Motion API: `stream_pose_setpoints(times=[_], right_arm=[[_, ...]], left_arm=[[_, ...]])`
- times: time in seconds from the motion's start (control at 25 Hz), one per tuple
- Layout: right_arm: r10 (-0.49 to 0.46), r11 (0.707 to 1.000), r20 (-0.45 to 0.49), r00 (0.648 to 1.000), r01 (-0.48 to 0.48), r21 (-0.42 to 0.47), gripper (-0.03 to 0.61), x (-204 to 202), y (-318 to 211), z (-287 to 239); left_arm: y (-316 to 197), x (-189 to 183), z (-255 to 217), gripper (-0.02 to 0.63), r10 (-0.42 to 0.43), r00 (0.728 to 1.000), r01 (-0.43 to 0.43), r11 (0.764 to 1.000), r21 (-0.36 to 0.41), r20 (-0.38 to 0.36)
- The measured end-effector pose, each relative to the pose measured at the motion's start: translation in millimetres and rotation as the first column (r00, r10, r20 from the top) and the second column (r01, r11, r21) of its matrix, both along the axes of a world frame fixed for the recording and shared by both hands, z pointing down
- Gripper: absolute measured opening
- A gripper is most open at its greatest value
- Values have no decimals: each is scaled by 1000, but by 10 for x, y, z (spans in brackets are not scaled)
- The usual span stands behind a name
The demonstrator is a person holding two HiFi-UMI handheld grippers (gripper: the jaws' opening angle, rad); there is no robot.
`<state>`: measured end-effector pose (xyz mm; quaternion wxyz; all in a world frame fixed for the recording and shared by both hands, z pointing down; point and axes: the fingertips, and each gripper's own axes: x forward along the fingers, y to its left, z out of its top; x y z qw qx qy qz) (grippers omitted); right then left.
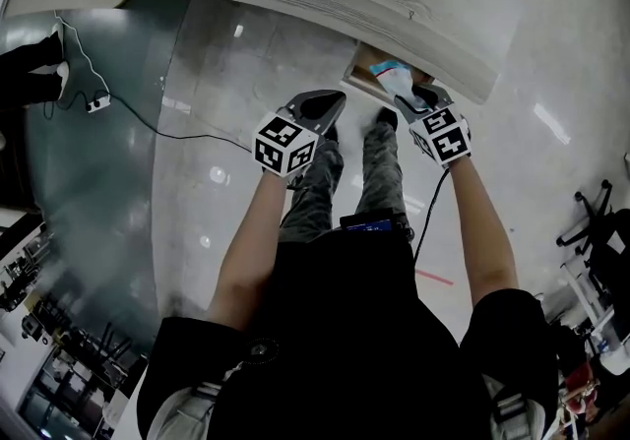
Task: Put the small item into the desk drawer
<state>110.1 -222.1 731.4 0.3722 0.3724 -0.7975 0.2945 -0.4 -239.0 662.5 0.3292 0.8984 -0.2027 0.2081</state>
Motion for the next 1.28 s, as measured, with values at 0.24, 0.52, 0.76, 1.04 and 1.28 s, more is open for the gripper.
stream_pose_setpoints(times=[0.24, 0.52, 0.76, 1.04, 1.28], right_arm=[[-48, 999, -15, 999, 48, -14, 149, -75, -5, 186], [-91, 995, -13, 996, 91, -35, 150, -183, -103, 308], [-135, 991, -32, 990, 134, -25, 150, -249, -174, 255], [-206, 977, -101, 973, 198, -80, 150, -226, -149, 491], [-245, 968, -145, 959, 235, -86, 150, -204, -146, 629]], left_arm=[[11, 35, 96, 0, 8, 1000, -8, 1000, -7, 3], [-2, -21, 167, 0, 7, 1000, -7, 1000, -17, 5], [80, -63, 202, 0, -4, 1000, 5, 1000, -26, 10], [6, -132, 213, 0, -20, 1000, 20, 999, -26, 13], [6, -178, 257, 0, -22, 1000, 23, 999, -34, 22]])
